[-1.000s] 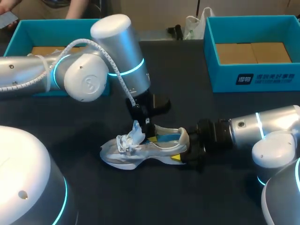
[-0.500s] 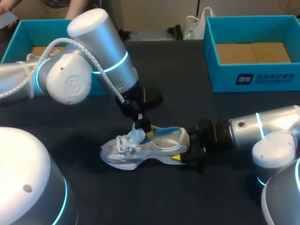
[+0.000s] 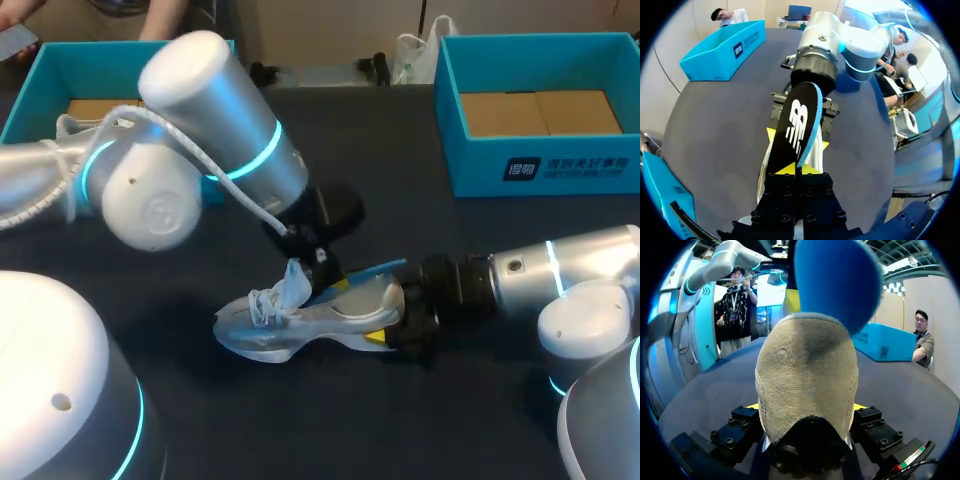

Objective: Take the shoe out of the shoebox, open the shoe tongue, remove and reinsert the insole, then place the shoe into the shoebox

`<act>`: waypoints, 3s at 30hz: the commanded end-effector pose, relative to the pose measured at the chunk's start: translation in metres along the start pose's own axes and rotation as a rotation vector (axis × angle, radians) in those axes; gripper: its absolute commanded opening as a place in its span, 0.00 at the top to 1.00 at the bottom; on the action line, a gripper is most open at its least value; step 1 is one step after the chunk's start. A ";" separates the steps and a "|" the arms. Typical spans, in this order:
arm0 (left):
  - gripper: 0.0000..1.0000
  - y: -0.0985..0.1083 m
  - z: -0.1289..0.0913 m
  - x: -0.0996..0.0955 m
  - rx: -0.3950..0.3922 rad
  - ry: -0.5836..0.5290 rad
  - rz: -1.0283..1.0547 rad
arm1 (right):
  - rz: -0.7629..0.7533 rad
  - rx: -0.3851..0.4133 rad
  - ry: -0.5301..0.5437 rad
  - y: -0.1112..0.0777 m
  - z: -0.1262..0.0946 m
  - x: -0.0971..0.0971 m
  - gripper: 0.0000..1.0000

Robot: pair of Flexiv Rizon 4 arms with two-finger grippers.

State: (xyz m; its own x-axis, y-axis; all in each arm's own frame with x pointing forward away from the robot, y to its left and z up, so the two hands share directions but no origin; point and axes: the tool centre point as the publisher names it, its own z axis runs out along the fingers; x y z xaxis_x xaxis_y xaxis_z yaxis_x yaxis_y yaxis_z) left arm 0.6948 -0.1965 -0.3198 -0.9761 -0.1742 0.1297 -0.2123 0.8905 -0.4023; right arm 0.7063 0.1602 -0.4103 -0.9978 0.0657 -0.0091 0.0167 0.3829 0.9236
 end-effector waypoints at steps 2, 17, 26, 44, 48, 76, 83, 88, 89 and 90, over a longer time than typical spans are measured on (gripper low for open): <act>0.90 -0.016 0.014 0.005 0.009 -0.100 -0.028 | 0.000 0.005 -0.002 0.002 0.001 0.001 1.00; 0.20 -0.011 -0.009 0.018 0.050 -0.234 -0.068 | 0.000 0.005 -0.002 0.002 0.001 0.001 1.00; 0.50 -0.012 -0.007 0.029 0.074 -0.318 -0.075 | 0.000 0.005 -0.002 0.002 0.001 0.001 1.00; 0.53 -0.023 0.009 0.030 0.045 -0.517 -0.076 | 0.000 0.005 -0.002 0.002 0.001 0.001 1.00; 0.54 -0.026 0.011 0.030 0.028 -0.572 -0.099 | 0.000 0.005 -0.002 0.002 0.001 0.001 1.00; 0.69 -0.023 0.020 0.025 0.021 -0.785 -0.167 | 0.000 0.005 -0.002 0.002 0.001 0.001 1.00; 0.75 -0.021 0.018 0.022 0.035 -0.795 -0.163 | 0.000 0.005 -0.002 0.002 0.001 0.001 1.00; 1.00 -0.017 0.019 0.020 0.044 -0.789 -0.153 | 0.000 0.005 -0.002 0.002 0.001 0.001 1.00; 1.00 -0.017 0.020 0.019 0.047 -0.789 -0.152 | 0.000 0.005 -0.002 0.002 0.001 0.001 1.00; 1.00 -0.017 0.020 0.018 0.048 -0.789 -0.151 | 0.000 0.005 -0.002 0.002 0.001 0.001 1.00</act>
State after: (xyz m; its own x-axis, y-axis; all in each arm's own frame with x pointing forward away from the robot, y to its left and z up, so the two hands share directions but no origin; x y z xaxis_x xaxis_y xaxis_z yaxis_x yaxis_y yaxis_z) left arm 0.6779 -0.2279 -0.3258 -0.6728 -0.5535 -0.4908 -0.3359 0.8197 -0.4639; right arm 0.7062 0.1603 -0.4103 -0.9978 0.0655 -0.0093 0.0165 0.3827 0.9237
